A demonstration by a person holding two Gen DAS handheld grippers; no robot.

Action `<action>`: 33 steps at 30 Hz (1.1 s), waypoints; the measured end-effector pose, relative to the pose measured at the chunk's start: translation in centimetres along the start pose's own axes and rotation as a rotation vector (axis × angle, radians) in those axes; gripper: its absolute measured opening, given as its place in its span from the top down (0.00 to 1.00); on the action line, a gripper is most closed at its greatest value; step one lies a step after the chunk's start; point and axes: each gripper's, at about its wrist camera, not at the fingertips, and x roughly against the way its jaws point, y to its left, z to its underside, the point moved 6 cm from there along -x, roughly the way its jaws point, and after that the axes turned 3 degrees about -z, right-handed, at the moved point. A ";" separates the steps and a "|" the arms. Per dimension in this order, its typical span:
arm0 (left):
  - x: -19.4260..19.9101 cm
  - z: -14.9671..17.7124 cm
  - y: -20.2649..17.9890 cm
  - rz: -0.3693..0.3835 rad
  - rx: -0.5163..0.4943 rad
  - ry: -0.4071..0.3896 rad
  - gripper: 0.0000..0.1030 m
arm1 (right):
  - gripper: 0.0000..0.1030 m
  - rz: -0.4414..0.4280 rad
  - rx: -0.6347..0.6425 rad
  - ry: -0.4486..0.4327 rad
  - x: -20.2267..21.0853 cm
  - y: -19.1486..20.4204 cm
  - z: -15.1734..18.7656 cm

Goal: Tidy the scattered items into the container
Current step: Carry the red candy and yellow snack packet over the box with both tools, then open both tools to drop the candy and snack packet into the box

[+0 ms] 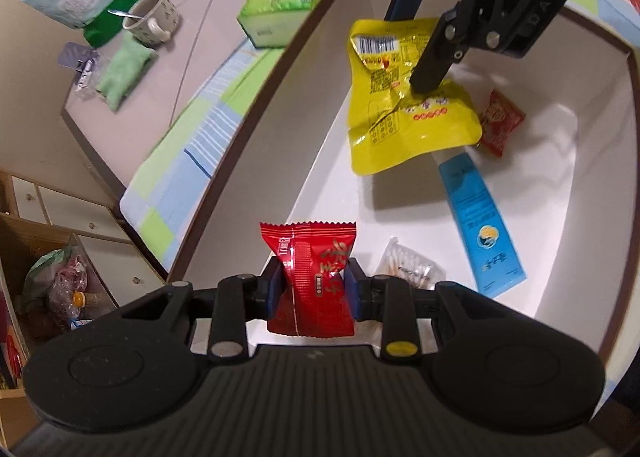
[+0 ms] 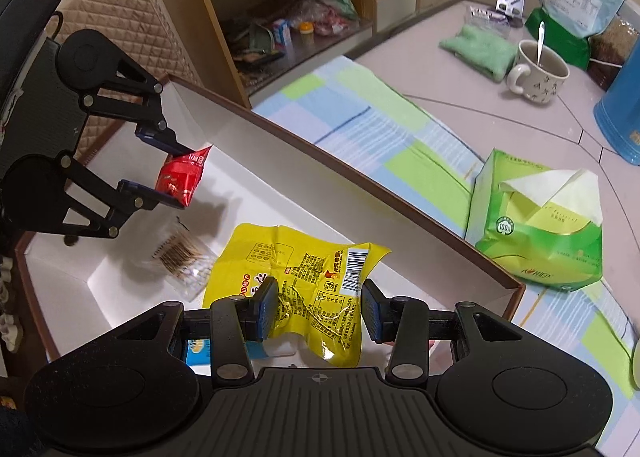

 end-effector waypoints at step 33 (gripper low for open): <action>-1.6 0.5 -1.4 -0.110 0.046 0.030 0.09 | 0.09 0.044 -0.111 -0.058 0.1 0.9 2.1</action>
